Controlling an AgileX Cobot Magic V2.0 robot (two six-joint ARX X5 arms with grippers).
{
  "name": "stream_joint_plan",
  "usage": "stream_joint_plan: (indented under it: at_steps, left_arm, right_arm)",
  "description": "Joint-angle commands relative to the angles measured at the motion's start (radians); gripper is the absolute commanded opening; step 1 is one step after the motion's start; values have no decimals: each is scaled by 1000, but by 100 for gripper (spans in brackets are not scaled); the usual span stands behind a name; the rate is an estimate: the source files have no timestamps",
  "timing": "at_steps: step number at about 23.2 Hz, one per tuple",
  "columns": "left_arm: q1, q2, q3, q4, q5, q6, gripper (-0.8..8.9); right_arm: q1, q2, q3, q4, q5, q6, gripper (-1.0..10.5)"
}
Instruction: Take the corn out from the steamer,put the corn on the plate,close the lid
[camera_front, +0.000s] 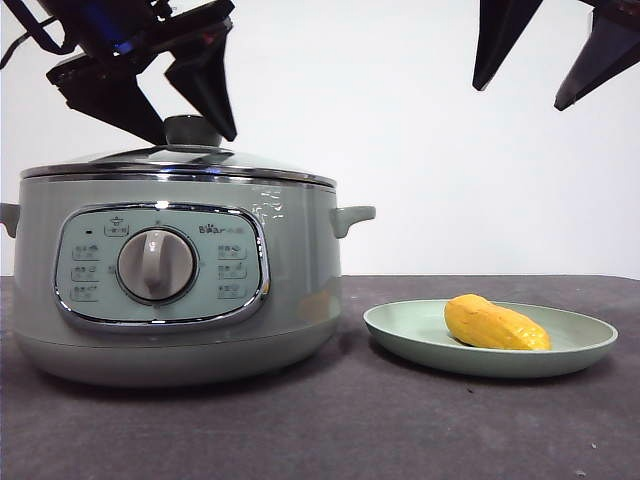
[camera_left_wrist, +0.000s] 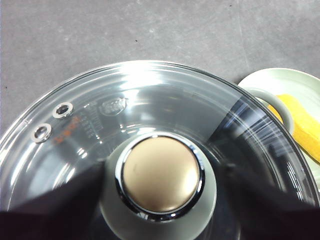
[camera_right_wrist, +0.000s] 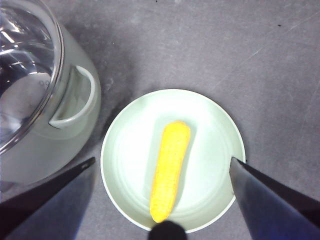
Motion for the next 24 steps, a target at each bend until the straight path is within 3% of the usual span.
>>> stream_joint_plan:
  at_steps: [1, 6, 7, 11, 12, 17, 24]
  left_arm:
    - [-2, -32, 3, 12, -19, 12, 503]
    - [-9, -208, 3, -93, -17, 8, 497]
    - [-10, -249, 3, -140, -25, 11, 457]
    - [-31, -377, -1, -249, -65, 61, -26]
    - [-39, -416, -17, -245, -93, 61, -9]
    - [-88, -651, -246, -145, -243, 12, -8]
    - [-92, -801, -401, -113, -256, -23, -7]
  right_arm:
    - [0, -4, -8, 3, 1, 9, 440]
    - [0, -25, -9, -29, -4, 6, 436]
    - [0, -38, -9, -20, -2, 9, 420]
    - [3, -156, -69, 90, -2, 6, 46]
    - [6, -208, -119, 138, -2, 6, -12]
    - [29, -508, -473, 401, 31, 18, -12]
    - [27, -642, -607, 384, 31, 43, -12]
